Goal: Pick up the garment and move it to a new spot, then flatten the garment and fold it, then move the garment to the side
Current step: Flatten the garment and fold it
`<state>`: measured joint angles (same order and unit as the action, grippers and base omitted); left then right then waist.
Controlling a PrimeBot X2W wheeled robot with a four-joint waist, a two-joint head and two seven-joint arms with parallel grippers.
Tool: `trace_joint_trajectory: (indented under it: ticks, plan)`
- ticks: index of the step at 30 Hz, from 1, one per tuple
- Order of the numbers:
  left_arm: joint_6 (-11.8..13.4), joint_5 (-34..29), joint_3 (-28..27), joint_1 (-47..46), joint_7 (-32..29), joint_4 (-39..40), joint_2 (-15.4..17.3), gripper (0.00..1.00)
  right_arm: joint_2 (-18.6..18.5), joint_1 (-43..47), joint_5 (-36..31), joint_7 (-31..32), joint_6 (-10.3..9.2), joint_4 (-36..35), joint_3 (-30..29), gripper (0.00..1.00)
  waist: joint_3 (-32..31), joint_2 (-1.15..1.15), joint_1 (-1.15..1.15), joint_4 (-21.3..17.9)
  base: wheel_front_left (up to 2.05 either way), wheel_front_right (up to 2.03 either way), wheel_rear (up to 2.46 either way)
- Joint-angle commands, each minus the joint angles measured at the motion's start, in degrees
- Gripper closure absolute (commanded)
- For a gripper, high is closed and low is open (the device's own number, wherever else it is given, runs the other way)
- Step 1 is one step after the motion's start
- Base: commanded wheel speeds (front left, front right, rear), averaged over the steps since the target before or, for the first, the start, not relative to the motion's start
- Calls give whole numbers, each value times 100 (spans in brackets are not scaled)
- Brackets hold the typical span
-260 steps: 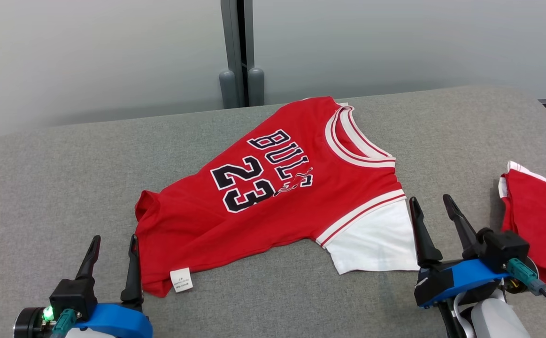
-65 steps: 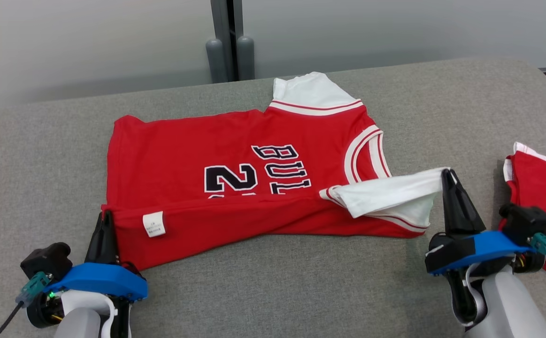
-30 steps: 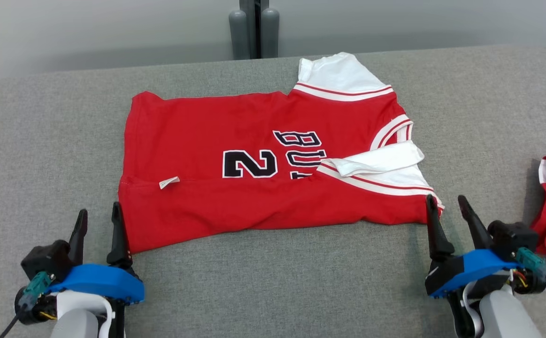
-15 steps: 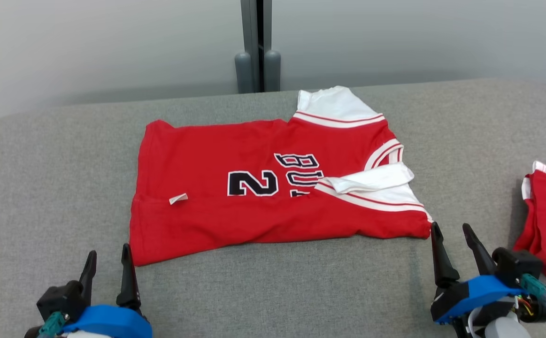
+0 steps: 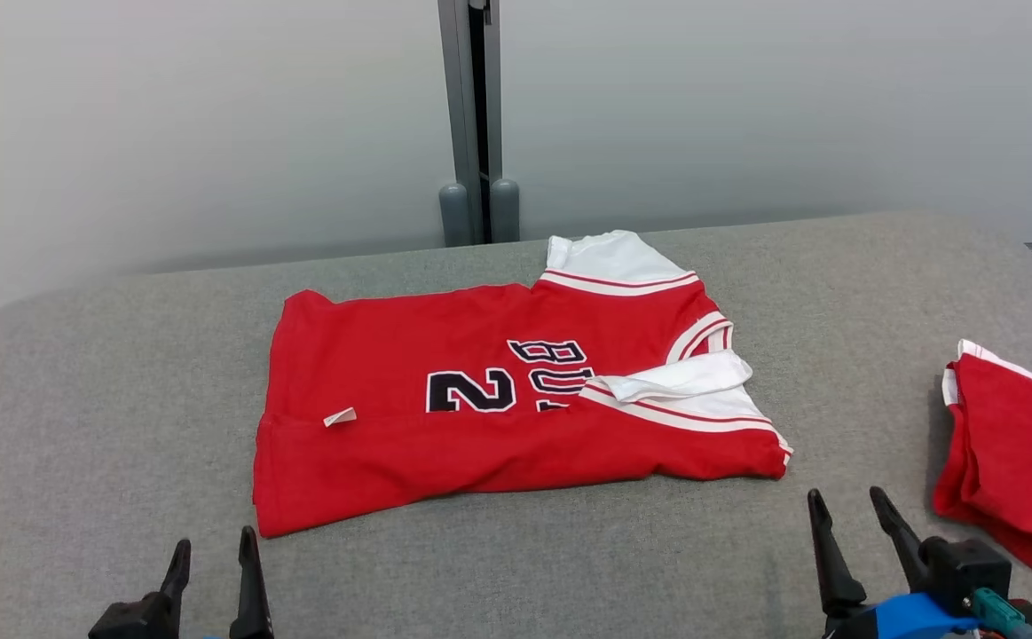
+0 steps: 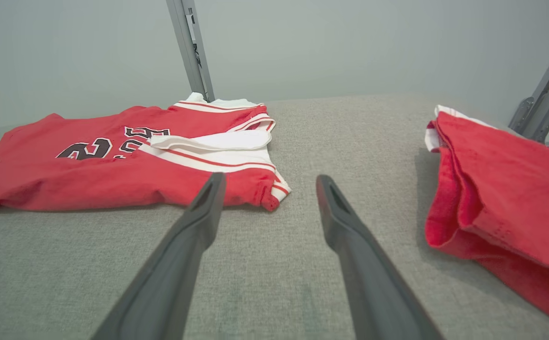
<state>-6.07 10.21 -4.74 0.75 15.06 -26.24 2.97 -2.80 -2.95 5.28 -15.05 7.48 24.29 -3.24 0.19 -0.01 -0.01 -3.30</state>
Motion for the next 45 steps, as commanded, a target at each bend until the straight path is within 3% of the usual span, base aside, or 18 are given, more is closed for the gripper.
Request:
trace_joint_trajectory:
  ticks: [1,7,14,27,37,38,39,40,45]
  plan:
    - [42,35,37,59,14,27,-5,0,-24,106,40,-16,2,-31,-3,0,-20,1,1,0,0,0,0]
    - [78,123,124,109,14,37,-5,0,-22,180,135,-16,3,-15,48,0,2,1,1,6,0,0,0]
    - [-85,190,182,-382,15,-339,11,0,-22,-22,160,-15,3,-51,130,0,352,1,1,-37,0,0,0]
    - [-143,455,166,-1609,14,-1454,607,0,-21,-419,324,-16,3,-224,325,0,1243,1,1,-403,0,0,0]
    - [-146,801,967,-1996,-26,-2123,871,0,-21,-698,455,-16,3,-126,362,0,1606,1,1,-530,0,0,0]
    - [-146,856,1100,-2010,-41,-2205,878,41,-21,-736,481,-16,3,-88,368,0,1626,1,1,-526,0,0,0]
    - [-148,907,1281,-2035,-42,-2281,871,60,-23,-789,500,-16,3,-46,374,0,1647,1,1,-517,0,0,0]
    - [-150,945,1466,-2051,-50,-2350,875,98,-22,-841,508,-15,3,17,385,0,1663,1,1,-500,0,0,0]
    - [-148,1388,2057,-2106,-68,-2531,979,100,-23,-1199,690,-16,2,416,330,0,1727,1,1,-398,0,0,0]
